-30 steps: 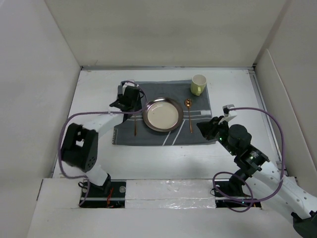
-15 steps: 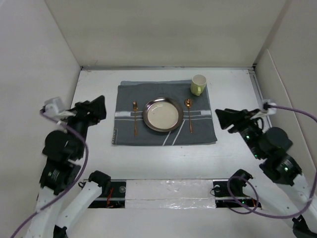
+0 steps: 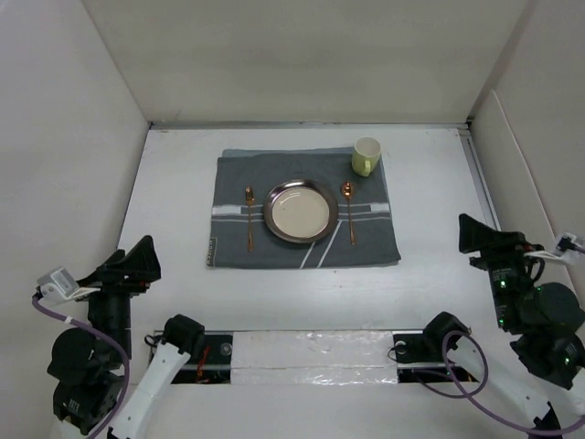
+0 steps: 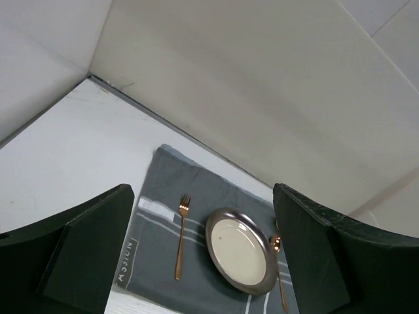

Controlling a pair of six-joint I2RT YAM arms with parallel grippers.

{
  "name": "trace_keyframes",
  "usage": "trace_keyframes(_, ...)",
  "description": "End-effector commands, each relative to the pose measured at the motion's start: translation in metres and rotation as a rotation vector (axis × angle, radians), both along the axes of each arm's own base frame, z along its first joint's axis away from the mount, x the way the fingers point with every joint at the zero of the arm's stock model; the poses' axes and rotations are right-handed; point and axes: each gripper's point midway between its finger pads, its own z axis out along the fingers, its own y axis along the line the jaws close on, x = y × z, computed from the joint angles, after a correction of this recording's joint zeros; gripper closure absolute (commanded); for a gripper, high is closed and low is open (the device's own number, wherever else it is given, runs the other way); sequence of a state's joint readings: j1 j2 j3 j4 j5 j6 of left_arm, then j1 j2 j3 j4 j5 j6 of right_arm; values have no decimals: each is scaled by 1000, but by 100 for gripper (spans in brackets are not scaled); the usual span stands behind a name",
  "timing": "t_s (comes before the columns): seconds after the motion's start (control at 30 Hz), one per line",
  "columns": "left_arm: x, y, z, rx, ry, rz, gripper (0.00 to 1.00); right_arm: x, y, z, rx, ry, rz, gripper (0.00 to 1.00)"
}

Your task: Set the dinner table for one person

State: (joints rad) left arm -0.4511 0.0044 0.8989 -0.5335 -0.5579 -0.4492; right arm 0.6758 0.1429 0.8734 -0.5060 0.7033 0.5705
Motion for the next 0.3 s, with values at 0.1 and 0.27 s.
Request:
trace_keyframes(0.1,14,-10,-9,69,46,-22,15,31,25,-35,-47,143,-2,32)
trace_keyframes(0.27,19,-14,-12,81,49,-28,13,43,39,-44,-58,160,14,31)
